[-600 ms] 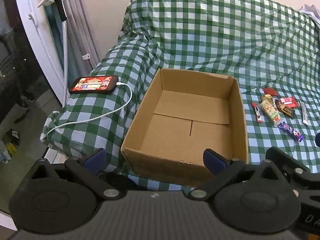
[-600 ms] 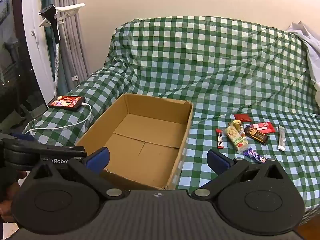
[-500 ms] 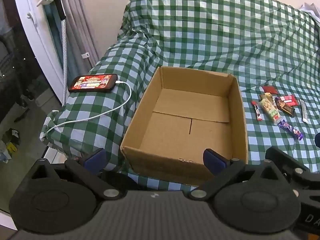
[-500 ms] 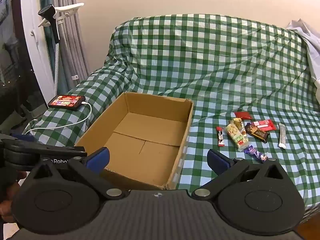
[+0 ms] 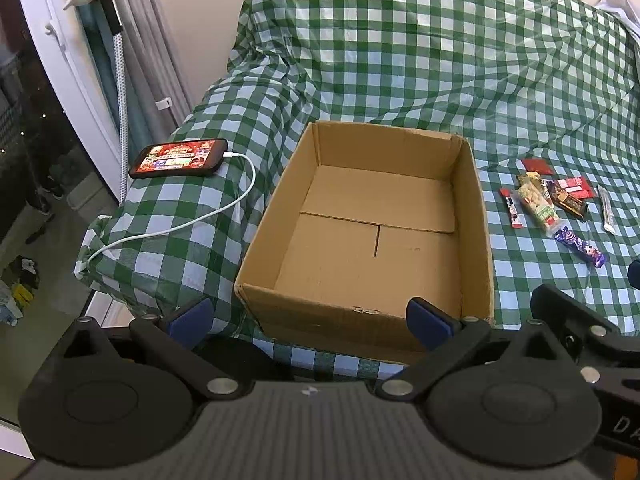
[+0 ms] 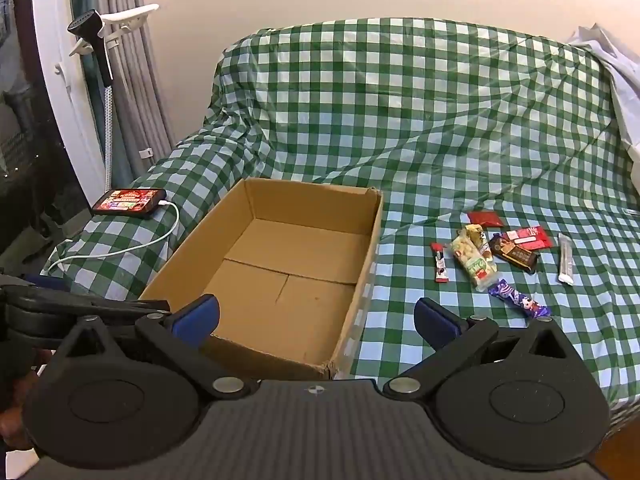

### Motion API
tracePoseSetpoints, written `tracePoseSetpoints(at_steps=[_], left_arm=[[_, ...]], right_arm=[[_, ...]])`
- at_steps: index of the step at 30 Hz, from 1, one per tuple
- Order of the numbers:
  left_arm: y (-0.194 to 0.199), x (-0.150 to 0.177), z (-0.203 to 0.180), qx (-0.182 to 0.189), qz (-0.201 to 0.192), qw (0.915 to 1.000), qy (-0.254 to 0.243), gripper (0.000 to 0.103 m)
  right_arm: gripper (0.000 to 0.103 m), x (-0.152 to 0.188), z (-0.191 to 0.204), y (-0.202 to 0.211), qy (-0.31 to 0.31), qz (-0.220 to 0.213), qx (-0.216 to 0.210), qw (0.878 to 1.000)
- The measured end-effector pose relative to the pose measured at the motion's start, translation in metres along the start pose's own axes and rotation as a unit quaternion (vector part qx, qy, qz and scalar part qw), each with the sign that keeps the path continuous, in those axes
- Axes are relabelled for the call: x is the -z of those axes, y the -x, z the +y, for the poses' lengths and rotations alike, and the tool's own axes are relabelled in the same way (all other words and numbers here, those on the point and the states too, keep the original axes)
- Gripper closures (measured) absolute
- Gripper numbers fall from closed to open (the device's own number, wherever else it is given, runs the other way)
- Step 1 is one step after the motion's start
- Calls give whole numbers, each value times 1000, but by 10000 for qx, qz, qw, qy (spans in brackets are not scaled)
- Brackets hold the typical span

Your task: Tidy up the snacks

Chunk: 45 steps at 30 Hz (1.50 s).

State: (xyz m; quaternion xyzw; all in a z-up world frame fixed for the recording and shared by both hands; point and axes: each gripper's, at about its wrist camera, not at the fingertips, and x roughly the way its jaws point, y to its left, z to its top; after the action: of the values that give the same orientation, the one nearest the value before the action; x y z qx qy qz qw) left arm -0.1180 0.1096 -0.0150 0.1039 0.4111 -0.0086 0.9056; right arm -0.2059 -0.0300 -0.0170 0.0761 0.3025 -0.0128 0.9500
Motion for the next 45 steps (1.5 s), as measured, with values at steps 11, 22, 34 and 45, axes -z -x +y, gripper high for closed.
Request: tracePoseSetpoints(at_steps=[11,22,34,45], left_arm=[[-1,0,-2,-3,9,10000,0,0],[0,-1,-4,0,23,10000,-3,0],[4,-4,-25,477,-26,9985,-272,0],[-55,-70,-171,1501,180,9716,-1819,0]], right_arm=[[0,1,-2,-2,0,1,-10,10000],[0,0,-2,0,-4,14,-9,10000],[0,5,-15,9,-184,-23,176,9997],[0,-15,-168,-8,-1274,-282,1504,9800]])
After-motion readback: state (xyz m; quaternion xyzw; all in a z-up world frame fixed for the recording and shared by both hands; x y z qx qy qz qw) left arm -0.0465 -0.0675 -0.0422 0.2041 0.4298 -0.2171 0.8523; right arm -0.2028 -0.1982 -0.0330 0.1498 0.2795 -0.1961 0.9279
